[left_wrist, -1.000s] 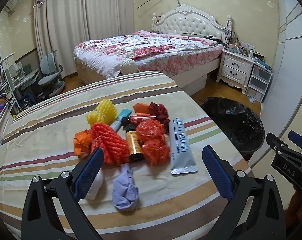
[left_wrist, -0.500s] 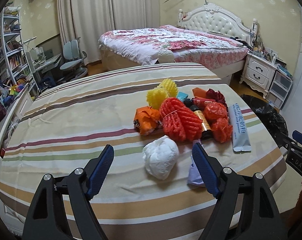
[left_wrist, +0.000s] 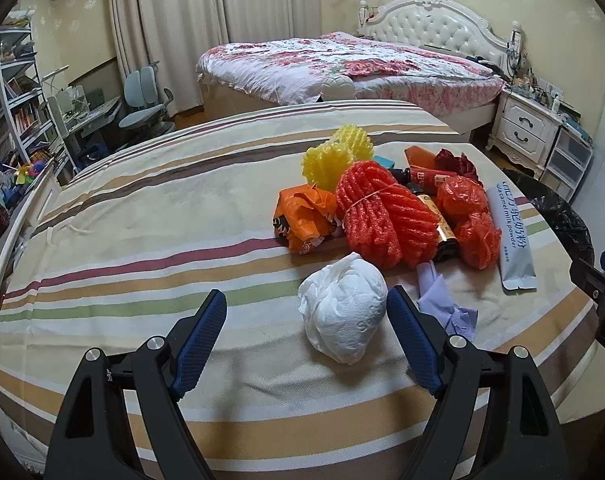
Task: Collect trash
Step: 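Reach the left gripper to the white crumpled tissue and close on it, then grasp the lavender cloth with the right gripper while the left gripper holds the tissue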
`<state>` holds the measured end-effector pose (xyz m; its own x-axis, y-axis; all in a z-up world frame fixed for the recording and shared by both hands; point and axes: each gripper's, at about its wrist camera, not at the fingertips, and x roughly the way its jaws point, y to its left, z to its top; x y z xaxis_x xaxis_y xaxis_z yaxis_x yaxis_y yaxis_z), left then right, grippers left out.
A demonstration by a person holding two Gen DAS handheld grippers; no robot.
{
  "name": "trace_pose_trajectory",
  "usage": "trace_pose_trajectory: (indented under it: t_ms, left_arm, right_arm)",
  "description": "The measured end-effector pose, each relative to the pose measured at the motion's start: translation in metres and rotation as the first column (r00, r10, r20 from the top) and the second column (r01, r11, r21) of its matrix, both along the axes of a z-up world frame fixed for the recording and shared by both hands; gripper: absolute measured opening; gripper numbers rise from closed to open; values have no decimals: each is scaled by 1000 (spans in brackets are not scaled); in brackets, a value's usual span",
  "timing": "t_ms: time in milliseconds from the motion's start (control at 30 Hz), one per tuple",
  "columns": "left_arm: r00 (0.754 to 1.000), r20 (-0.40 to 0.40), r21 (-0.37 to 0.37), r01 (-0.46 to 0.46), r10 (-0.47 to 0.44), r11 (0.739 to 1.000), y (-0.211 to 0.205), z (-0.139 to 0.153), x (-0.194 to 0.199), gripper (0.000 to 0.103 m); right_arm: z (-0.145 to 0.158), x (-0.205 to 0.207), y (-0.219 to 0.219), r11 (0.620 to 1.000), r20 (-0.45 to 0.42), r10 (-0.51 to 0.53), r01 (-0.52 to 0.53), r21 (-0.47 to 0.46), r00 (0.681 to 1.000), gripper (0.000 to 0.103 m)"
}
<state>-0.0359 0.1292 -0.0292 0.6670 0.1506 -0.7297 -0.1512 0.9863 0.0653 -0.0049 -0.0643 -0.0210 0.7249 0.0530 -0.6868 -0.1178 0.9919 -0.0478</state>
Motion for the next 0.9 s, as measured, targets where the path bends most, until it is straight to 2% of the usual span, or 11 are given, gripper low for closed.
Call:
trace_pose_trajectory:
  t_ms: [167,300,400,567,900]
  left_arm:
    - [1000,1,7,15,-15,1000,0,-1,1,79]
    - [998,2,-30,57,-57,998,-2,-2,1,65]
    - [998,-4,-33,67,-67,997,-5,-4,2,63]
    - [995,-30,-63,93,-95,994,-7,-9,2,45]
    - [998,0,-57,62,-63,996,9,0,-14,41]
  right_arm:
    - [-3,1,9,1000,-8,22,-22,-7,1000,62]
    - [-6,0,15,999,-13,35,-35,-13,999,62]
    - [-7,-1,18,999,-16,41,-41,-15,999,62]
    - [-7,-2,22,999,-18,50,-50,-17,999,62]
    - [-4,-6,35,997,-11,82,-82,-17,997,62]
